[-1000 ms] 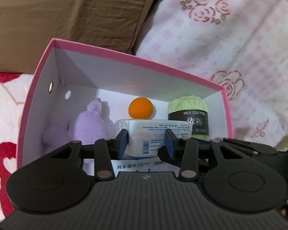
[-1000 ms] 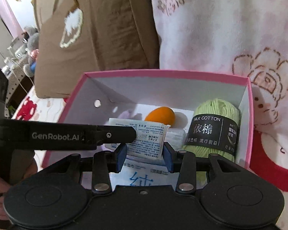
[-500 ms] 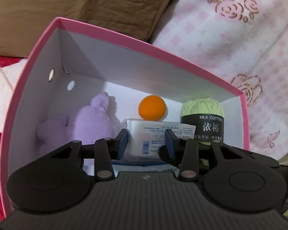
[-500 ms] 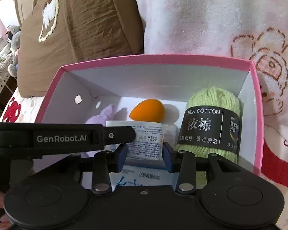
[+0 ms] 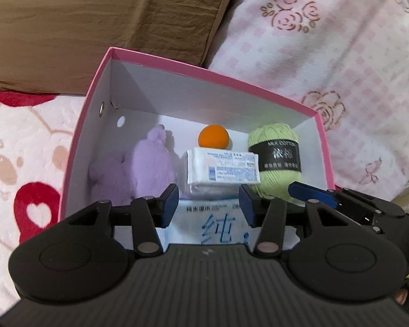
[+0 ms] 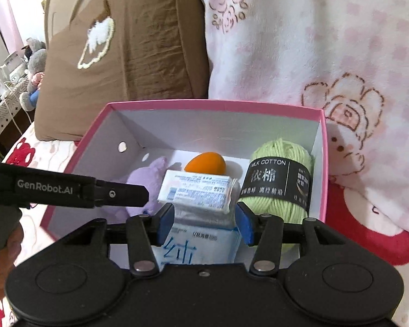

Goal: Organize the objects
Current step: 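Lower the white packet onto the wipes pack and open the left tool, then withdraw the left tool up and away from the pink box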

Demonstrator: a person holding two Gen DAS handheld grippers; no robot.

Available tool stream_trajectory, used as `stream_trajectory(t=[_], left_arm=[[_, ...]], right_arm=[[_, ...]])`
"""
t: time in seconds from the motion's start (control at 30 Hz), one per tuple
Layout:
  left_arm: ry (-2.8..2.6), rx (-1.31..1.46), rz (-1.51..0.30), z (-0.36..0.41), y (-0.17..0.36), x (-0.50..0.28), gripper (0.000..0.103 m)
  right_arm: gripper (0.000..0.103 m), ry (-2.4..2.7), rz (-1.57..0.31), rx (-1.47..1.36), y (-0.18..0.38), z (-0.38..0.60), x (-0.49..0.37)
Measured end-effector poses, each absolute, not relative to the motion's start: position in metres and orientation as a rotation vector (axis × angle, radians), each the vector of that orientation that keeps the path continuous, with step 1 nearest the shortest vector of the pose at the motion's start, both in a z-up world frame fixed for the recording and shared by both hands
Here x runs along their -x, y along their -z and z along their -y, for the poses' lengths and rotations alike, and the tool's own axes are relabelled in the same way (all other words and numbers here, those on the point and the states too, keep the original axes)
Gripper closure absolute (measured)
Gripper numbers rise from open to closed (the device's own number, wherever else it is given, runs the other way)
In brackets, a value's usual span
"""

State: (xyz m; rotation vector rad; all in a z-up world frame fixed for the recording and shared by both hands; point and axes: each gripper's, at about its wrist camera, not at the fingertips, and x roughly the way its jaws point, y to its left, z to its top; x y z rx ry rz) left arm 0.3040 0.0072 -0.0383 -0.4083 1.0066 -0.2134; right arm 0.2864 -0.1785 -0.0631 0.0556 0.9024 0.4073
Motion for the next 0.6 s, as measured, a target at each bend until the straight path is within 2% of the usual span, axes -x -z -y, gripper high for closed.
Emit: stream_trajectory(t=[0.37,0.6], left_arm=[[0.158,0.306,-1.023,-0.007,0.009,-0.26,0.055],[0.13,0.26,-0.985,-0.009,-0.017,-0.229,0.055]], right_arm=[[0.046,-0.422,-0.809,0.047,0.033,0.172,-0.24],[0.045,-0.484,-0.791,-0.039,0.002,0.171,-0.205]])
